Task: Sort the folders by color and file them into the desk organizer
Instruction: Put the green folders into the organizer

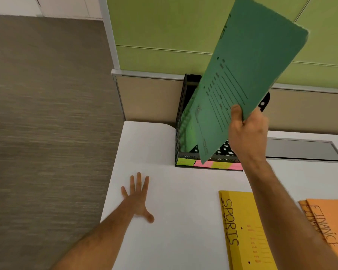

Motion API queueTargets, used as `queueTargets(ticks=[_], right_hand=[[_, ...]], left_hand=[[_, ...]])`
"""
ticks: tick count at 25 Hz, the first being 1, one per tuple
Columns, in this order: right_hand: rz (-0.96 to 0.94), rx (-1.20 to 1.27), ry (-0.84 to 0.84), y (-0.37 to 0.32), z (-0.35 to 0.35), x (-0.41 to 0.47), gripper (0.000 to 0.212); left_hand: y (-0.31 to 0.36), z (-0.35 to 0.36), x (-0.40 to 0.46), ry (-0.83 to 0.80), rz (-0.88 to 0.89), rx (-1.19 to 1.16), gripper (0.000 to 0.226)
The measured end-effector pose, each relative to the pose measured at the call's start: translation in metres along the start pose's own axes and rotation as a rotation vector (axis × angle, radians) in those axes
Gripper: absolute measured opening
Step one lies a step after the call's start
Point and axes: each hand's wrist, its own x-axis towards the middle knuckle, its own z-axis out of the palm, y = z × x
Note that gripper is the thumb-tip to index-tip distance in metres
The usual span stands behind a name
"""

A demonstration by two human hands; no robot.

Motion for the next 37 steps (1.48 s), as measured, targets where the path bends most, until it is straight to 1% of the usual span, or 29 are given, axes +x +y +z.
queueTargets(ticks=[4,10,12,15,18,19,21,23,24,25,27,28,30,31,33,36,37], right_hand=[[-0.026,-0.061,0.010,0.019,0.045,0.022,0.037],[-0.019,-0.202,-0.068,0.045,0.099,0.011,0.042],[0.008,-0.200,-0.096,0.054,0.109,0.004,0.041],[0.093,-0.237,-0.207,0.075,0.125,-0.005,0.040],[0.165,-0.331,-0.407,0.100,0.142,-0.023,0.035],[0.166,-0.374,-0.445,0.107,0.146,-0.029,0.034],[0.155,-0.439,-0.450,0.116,0.151,-0.034,0.034],[0.174,-0.449,-0.449,0.116,0.152,-0.033,0.030],[0.213,-0.433,-0.442,0.116,0.151,-0.034,0.027],[0.293,-0.388,-0.421,0.118,0.150,-0.033,0.029],[0.503,-0.239,-0.397,0.122,0.148,-0.035,0.047],[0.595,-0.153,-0.398,0.121,0.145,-0.036,0.050],[0.707,0.035,-0.406,0.113,0.133,-0.041,0.043],[0.715,0.122,-0.388,0.109,0.124,-0.046,0.041],[0.652,0.232,-0.353,0.101,0.098,-0.060,0.033],[0.539,0.207,-0.387,0.112,0.058,-0.099,0.026],[0.514,0.148,-0.403,0.121,0.045,-0.116,0.029]], left_hand=[[0.003,-0.002,0.000,-0.034,-0.012,-0.020,0.173],[0.005,-0.007,-0.003,-0.066,-0.029,-0.008,0.174],[0.005,-0.008,-0.003,-0.070,-0.022,-0.021,0.174],[0.005,-0.008,-0.004,-0.060,-0.018,-0.034,0.174],[0.005,-0.006,-0.003,-0.053,-0.020,-0.023,0.174],[0.005,-0.006,-0.002,-0.054,-0.020,-0.023,0.174],[0.004,-0.005,-0.001,-0.048,-0.020,-0.016,0.174],[0.003,-0.003,0.001,-0.044,-0.022,-0.009,0.173],[0.003,-0.003,0.002,-0.044,-0.023,-0.013,0.173],[0.003,-0.002,0.002,-0.040,-0.022,-0.015,0.173],[0.002,0.001,0.004,-0.031,-0.017,-0.007,0.173],[0.001,0.002,0.004,-0.026,-0.015,-0.004,0.173],[-0.001,0.001,0.005,-0.019,-0.011,-0.013,0.172],[-0.001,0.001,0.003,-0.013,-0.002,-0.023,0.171],[0.000,0.003,-0.005,0.037,0.021,-0.024,0.166],[0.004,0.005,-0.024,0.069,0.043,-0.053,0.149],[0.006,0.014,-0.034,0.077,0.052,-0.050,0.144]])
